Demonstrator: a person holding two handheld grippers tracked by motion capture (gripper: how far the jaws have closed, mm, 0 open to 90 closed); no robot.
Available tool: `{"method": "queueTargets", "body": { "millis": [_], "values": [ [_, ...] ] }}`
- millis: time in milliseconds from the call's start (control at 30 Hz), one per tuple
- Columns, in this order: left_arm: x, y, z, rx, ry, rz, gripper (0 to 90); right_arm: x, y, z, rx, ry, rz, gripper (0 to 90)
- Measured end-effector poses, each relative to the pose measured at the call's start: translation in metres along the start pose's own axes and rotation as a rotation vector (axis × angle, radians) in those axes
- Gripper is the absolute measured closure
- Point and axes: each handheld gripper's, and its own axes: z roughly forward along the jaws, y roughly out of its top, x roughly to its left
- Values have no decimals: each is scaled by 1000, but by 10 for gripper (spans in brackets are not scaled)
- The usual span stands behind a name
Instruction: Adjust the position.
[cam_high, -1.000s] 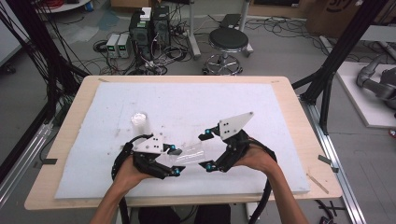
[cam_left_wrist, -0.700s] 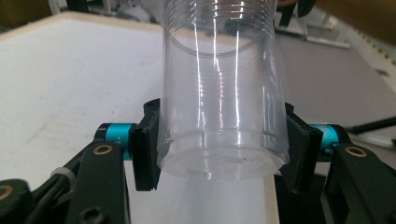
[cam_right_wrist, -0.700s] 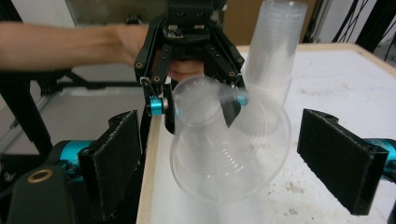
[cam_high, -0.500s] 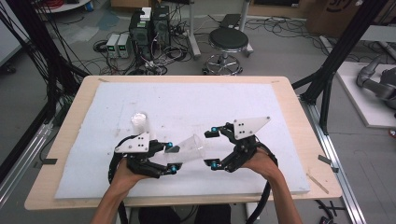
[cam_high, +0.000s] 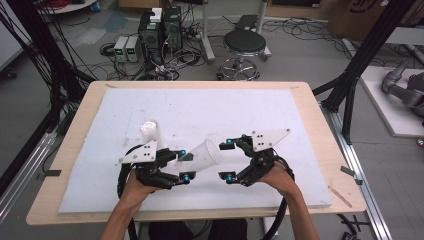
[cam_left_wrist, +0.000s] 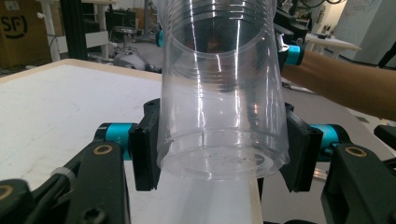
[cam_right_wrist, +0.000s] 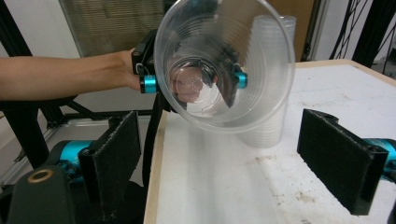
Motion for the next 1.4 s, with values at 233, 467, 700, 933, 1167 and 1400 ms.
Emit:
{"method": "queueTargets", "body": {
  "millis": [233,467,700,933,1167,1400],
  "values": [
    [-2,1,8,-17,-17,9,416,-2,0,10,-13,18,1,140],
    [-3,2,15,-4,-28,19,416,-3,2,16,-26,41,3,140],
    [-4,2,20,12,-37,28,416,-3,5,20,-33,65,5,141],
    [-5,3,24,27,-47,37,416,-3,6,23,-42,84,4,154],
    [-6,2,25,43,-53,40,416,-2,6,22,-73,107,-9,286],
    [-7,2,25,52,-51,45,412,-2,5,22,-68,114,-13,318]
  ]
}}
